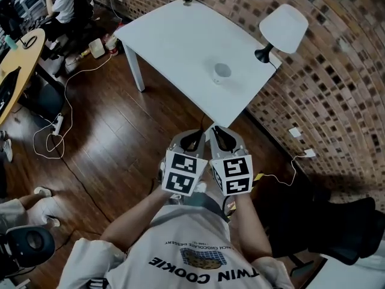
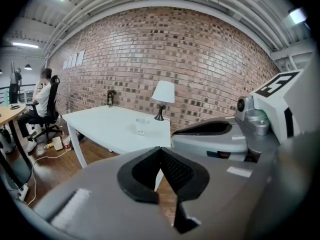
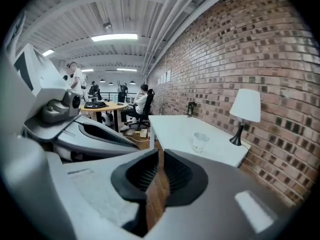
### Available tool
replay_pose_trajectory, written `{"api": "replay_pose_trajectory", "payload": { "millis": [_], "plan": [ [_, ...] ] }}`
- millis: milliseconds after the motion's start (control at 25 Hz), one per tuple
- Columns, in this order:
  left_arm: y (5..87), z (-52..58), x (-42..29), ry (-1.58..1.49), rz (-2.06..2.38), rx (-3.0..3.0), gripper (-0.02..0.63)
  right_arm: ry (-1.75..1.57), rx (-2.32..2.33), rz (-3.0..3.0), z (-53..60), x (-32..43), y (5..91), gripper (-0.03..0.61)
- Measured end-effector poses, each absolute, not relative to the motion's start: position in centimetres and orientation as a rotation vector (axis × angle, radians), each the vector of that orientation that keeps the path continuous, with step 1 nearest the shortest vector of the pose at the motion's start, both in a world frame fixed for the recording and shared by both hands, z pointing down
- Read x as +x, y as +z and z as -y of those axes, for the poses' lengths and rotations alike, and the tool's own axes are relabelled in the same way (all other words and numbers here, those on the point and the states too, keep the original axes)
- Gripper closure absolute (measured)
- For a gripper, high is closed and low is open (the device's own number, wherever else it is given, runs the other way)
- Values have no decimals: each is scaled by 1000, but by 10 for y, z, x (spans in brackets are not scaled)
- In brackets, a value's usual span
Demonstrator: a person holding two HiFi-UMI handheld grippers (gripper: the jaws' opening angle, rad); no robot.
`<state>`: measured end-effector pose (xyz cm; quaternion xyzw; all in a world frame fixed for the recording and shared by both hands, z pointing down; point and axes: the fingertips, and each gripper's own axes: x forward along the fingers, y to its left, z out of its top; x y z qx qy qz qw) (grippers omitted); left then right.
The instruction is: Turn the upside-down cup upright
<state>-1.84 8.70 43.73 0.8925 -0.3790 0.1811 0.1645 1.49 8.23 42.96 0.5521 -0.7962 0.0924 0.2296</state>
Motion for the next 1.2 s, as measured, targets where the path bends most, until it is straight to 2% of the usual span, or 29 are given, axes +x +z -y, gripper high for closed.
{"api": "replay_pose_trajectory", "payload": {
  "millis": [280,480,840,1200],
  "plan": [
    [446,-28,-7,511,1135,2509,611,173,1414,2147,-11,40,445,535],
    [445,19,13,511,1205,2494,611,87,1290,2112,47,61,459,495],
    [459,87,40,539,1316,2389,611,-30,1006,2014,135,91,493,492],
    [469,119,33,563,1451,2275,611,0,787,2046,154,85,527,500]
  ]
}}
